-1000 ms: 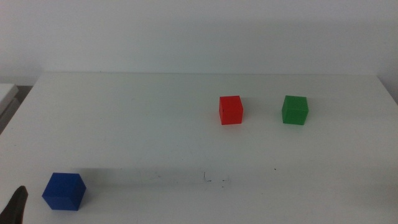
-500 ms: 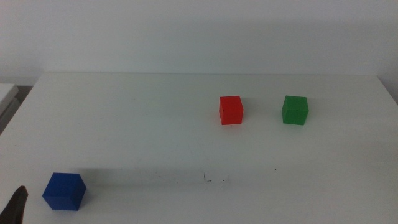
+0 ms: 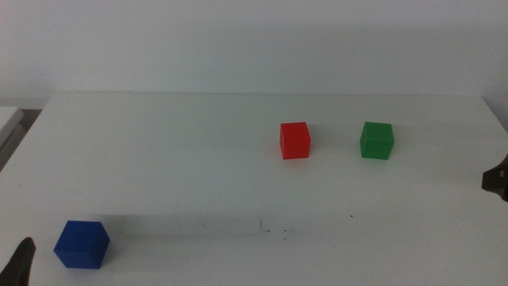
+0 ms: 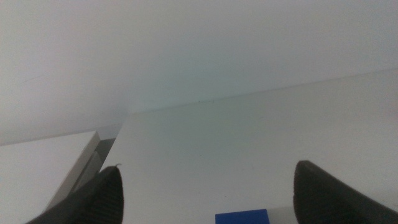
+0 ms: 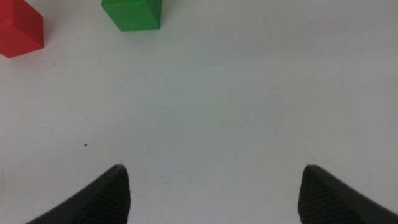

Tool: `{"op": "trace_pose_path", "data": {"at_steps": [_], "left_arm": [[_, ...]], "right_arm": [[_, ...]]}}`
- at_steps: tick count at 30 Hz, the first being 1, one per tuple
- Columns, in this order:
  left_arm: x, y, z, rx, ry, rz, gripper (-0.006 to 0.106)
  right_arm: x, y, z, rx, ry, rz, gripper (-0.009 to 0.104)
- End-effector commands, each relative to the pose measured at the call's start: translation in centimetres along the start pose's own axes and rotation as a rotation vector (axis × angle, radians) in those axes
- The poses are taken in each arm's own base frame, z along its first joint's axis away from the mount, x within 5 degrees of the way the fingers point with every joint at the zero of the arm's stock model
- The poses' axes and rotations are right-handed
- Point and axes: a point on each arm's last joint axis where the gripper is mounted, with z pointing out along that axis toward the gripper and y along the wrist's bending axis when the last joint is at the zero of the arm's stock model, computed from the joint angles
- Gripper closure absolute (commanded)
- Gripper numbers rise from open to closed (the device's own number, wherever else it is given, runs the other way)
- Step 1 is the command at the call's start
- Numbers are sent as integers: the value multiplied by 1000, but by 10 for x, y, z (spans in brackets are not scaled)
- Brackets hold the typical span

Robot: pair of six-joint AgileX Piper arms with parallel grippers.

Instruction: Stack red cubes first, then green, then blue cubes in a specific spot.

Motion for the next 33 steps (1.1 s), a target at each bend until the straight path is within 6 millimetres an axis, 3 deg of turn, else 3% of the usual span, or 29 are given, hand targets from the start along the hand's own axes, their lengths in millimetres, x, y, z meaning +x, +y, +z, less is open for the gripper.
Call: {"op": "trace_pose_path", "data": {"at_steps": [1,4,8,13,18,20,28,33], "left_arm": [[-1,0,0,-2,-15,-2,7],[-1,0,0,-2,-15,-2,7],[-1,0,0,-2,-15,-2,7],[-1,0,0,-2,-15,-2,7],[-1,0,0,-2,-15,-2,7],[-1,0,0,-2,-15,-2,7],[-1,0,0,-2,-15,-2,7],[-1,0,0,-2,-15,-2,7]], "right_arm": [[-5,1,4,-8,-12,8,2],[-11,3,9,-17,-5,16,2],[-43,22,23,-90,48,0,2],[-96,85,53,-117,76,-200,2],[-129,149,103,-46,164,-297,2],[-144,169,112,-42,171,-315,2],[-152,226,183,-47,236,-369,2],[-138,250,217,-28,234,-422,2]]}}
